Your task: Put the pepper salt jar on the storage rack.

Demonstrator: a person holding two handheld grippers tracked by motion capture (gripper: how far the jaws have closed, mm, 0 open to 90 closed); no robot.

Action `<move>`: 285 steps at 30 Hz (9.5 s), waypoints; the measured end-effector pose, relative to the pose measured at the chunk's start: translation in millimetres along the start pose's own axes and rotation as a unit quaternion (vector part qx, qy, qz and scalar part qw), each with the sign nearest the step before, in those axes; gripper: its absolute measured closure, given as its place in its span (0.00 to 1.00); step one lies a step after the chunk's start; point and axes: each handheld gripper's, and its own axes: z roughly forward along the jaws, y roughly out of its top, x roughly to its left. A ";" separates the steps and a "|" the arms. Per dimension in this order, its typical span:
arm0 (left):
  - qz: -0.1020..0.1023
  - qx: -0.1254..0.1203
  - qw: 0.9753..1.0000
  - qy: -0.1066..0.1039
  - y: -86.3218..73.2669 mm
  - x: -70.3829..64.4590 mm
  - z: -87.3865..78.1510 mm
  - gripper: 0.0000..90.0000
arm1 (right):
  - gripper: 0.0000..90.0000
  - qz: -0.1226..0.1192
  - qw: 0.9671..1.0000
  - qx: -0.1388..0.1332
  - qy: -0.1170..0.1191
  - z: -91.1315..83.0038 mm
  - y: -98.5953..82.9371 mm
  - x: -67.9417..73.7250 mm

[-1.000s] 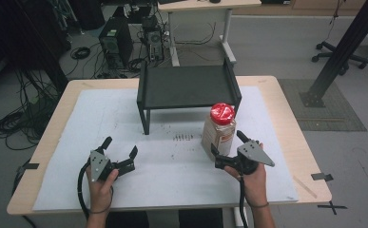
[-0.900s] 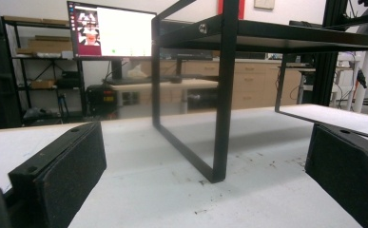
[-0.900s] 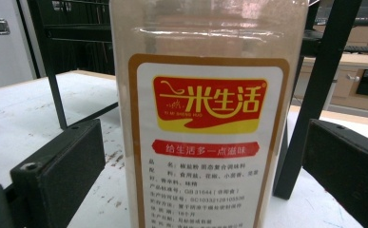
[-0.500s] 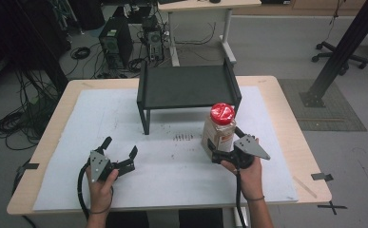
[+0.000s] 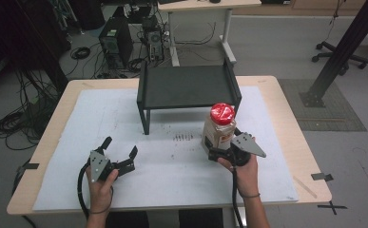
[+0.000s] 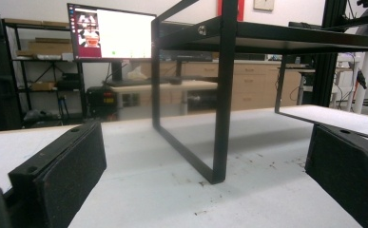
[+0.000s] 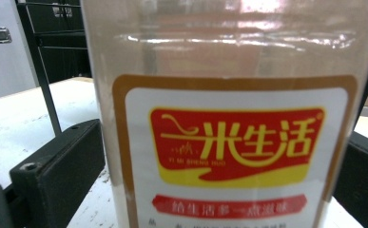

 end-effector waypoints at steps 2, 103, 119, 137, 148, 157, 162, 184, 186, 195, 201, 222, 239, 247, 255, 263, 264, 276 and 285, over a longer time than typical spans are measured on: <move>0.000 0.000 1.000 0.000 0.0 -0.1 0.0 0.00 | 0.00 0.001 1.000 -0.001 -0.001 1.6 0.3 0.3; 0.004 0.000 1.000 -0.001 0.0 -0.3 -0.1 0.00 | 0.27 -0.006 1.000 -0.012 -0.018 11.8 1.7 0.3; 0.003 0.002 1.000 -0.001 0.1 -0.1 0.2 0.00 | 0.29 -0.007 1.000 -0.002 -0.016 10.9 4.3 0.9; 0.001 0.003 1.000 -0.002 0.1 0.1 0.5 0.00 | 0.29 -0.013 1.000 -0.001 0.010 5.0 14.7 2.1; 0.002 0.005 1.000 -0.002 0.2 0.1 0.7 0.00 | 0.29 -0.012 1.000 -0.001 0.027 0.4 31.2 -0.3; 0.003 0.006 1.000 0.001 0.3 -0.2 0.8 0.00 | 0.29 -0.013 0.999 0.003 0.039 -2.5 43.3 1.5; 0.003 0.006 1.000 0.001 0.3 -0.1 0.8 0.00 | 0.29 -0.013 0.999 0.000 0.043 -5.0 50.6 1.1; 0.004 0.006 1.000 0.002 0.2 -0.1 0.7 0.00 | 0.29 -0.017 0.998 0.004 0.068 -8.6 96.6 1.9; 0.003 0.006 1.000 0.002 0.3 -0.1 0.7 0.00 | 0.29 -0.019 0.997 0.004 0.069 -7.9 101.4 2.3; 0.003 0.005 1.000 0.001 0.2 -0.2 0.7 0.00 | 0.29 -0.019 0.997 0.006 0.080 -1.7 118.6 3.0; 0.003 0.005 1.000 0.001 0.2 -0.3 0.7 0.00 | 0.29 -0.020 0.997 0.004 0.080 4.0 128.2 2.8; 0.003 0.005 1.000 0.001 0.2 -0.4 0.6 0.00 | 0.29 -0.025 0.997 -0.002 0.079 29.1 159.8 2.7; 0.005 0.004 1.000 0.001 0.2 -0.6 0.6 0.00 | 0.29 -0.016 0.997 0.000 0.075 59.5 171.5 -2.9; 0.006 0.003 1.000 0.001 0.1 -0.9 0.6 0.00 | 0.29 -0.016 0.997 0.000 0.074 72.8 177.2 -4.7; 0.006 0.003 1.000 0.001 0.2 -0.8 0.5 0.00 | 0.29 -0.019 0.998 0.005 0.067 89.7 181.8 -6.9; 0.005 0.003 1.000 0.001 0.2 -0.7 0.6 0.00 | 0.29 -0.022 0.998 0.008 0.066 106.6 183.7 -8.5; 0.006 0.004 1.000 0.001 0.2 -0.7 0.7 0.00 | 0.29 -0.023 0.998 0.008 0.066 108.4 183.8 -8.5; 0.005 0.004 1.000 0.002 0.2 -0.7 0.7 0.00 | 0.29 -0.015 0.998 0.013 0.062 123.1 182.2 -13.7; 0.004 0.004 1.000 0.002 0.2 -0.6 0.7 0.00 | 0.29 -0.012 0.998 0.015 0.062 134.6 178.3 -14.5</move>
